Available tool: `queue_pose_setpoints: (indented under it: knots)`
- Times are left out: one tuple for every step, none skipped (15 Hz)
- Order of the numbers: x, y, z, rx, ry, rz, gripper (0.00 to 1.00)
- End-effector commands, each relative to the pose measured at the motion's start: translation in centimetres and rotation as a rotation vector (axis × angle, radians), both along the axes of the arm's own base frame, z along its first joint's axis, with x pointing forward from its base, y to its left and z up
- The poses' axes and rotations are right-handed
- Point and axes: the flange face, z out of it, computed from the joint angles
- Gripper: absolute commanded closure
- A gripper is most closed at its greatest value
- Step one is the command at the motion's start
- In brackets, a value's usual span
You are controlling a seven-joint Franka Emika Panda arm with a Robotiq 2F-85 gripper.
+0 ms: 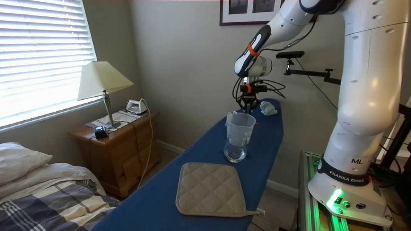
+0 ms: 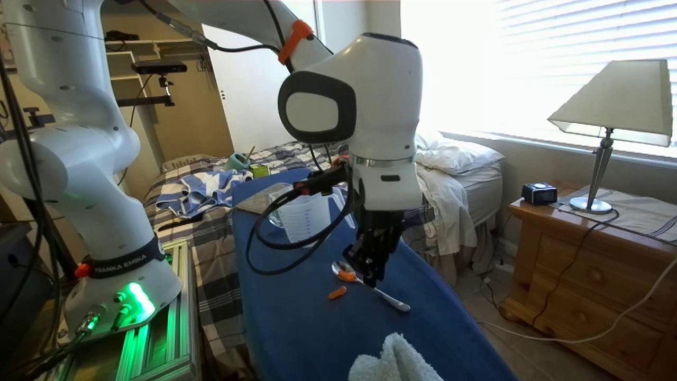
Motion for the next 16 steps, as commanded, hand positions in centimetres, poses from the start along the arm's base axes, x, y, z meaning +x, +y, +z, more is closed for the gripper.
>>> queue_pose_setpoints:
  knots:
    - [-0.3, -0.6, -0.3, -0.004, -0.008, 0.004, 0.45]
    - [-0.4, -0.5, -0.2, -0.002, -0.008, -0.002, 0.39]
    - [-0.6, -0.3, -0.1, 0.007, -0.001, -0.012, 0.31]
    - [-0.9, -0.2, 0.0, 0.009, 0.005, -0.022, 0.25]
    - [-1.1, -0.2, 0.1, 0.008, 0.010, -0.032, 0.17]
    - [-1.3, -0.2, 0.3, 0.009, 0.015, -0.043, 0.11]
    - [-1.7, -0.3, 0.3, 0.010, 0.026, -0.052, 0.05]
    - [-2.0, -0.4, 0.2, 0.016, 0.039, -0.065, 0.01]
    - [-2.3, -0.5, 0.1, 0.027, 0.053, -0.078, 0.00]
    - [-2.8, -0.6, -0.2, 0.039, 0.070, -0.094, 0.00]
    - [-3.1, -0.6, -0.3, 0.055, 0.087, -0.107, 0.00]
    - [-3.4, -0.5, -0.3, 0.071, 0.098, -0.118, 0.00]
    - [-3.7, -0.5, -0.6, 0.089, 0.112, -0.128, 0.00]
    - [-4.0, -0.4, -0.9, 0.107, 0.125, -0.133, 0.00]
    - [-4.3, -0.4, -1.4, 0.133, 0.137, -0.124, 0.00]
    - [-4.4, -0.4, -1.9, 0.148, 0.146, -0.126, 0.00]
